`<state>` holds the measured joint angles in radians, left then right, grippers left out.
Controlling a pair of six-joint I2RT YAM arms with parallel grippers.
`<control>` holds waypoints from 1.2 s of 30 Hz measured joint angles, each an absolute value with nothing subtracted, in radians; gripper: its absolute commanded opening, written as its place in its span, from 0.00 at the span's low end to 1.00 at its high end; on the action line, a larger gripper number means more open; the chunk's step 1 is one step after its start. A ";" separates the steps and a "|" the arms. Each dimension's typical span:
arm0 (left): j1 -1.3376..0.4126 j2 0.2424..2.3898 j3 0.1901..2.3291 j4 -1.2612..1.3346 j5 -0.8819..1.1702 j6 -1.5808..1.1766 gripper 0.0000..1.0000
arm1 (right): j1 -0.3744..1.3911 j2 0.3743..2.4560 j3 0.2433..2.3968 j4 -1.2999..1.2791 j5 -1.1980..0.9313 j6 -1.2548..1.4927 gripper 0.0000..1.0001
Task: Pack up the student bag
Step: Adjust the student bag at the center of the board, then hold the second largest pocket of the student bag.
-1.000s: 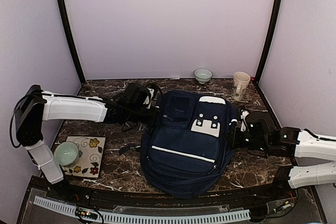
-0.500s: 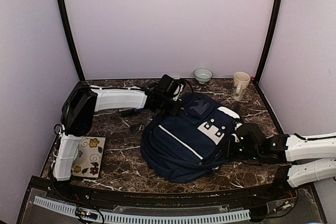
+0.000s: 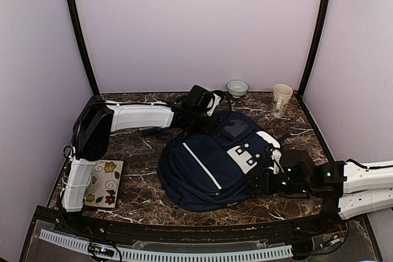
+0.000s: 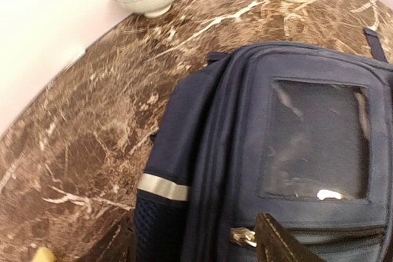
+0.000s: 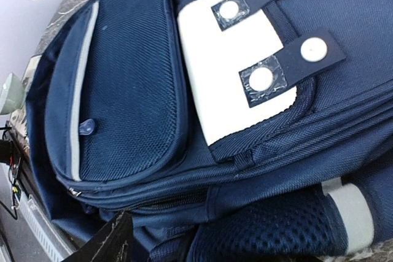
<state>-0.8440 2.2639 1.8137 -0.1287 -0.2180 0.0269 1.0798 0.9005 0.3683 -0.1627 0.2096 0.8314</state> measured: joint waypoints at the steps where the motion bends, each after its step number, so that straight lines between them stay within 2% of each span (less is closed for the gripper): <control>1: -0.857 2.243 1.798 -0.129 -0.228 0.035 0.69 | 1.080 0.867 0.368 -0.183 0.210 0.827 0.69; 4: -0.897 2.169 1.752 -0.128 -0.258 0.056 0.68 | 1.080 0.787 0.369 -0.242 0.224 0.826 0.71; 8: -0.975 2.009 1.642 -0.111 -0.303 0.068 0.61 | 1.080 0.675 0.380 -0.310 0.249 0.819 0.72; 14: -1.086 1.808 1.454 -0.065 -0.359 0.043 0.51 | 1.080 0.634 0.398 -0.304 0.241 0.789 0.65; 18: -1.134 1.765 1.330 -0.054 -0.373 0.004 0.43 | 1.080 0.685 0.394 -0.268 0.190 0.768 0.56; 23: -1.190 1.764 1.193 -0.065 -0.381 -0.060 0.27 | 1.108 0.803 0.374 -0.168 0.119 0.744 0.56; 28: -1.260 1.720 1.077 -0.124 -0.379 -0.147 0.24 | 1.153 0.909 0.373 -0.080 0.088 0.731 0.57; 33: -1.354 1.670 1.055 -0.204 -0.387 -0.231 0.25 | 1.161 0.993 0.373 0.009 0.081 0.726 0.57; 36: -1.384 1.672 1.053 -0.217 -0.392 -0.252 0.19 | 1.162 1.029 0.373 0.053 0.080 0.723 0.57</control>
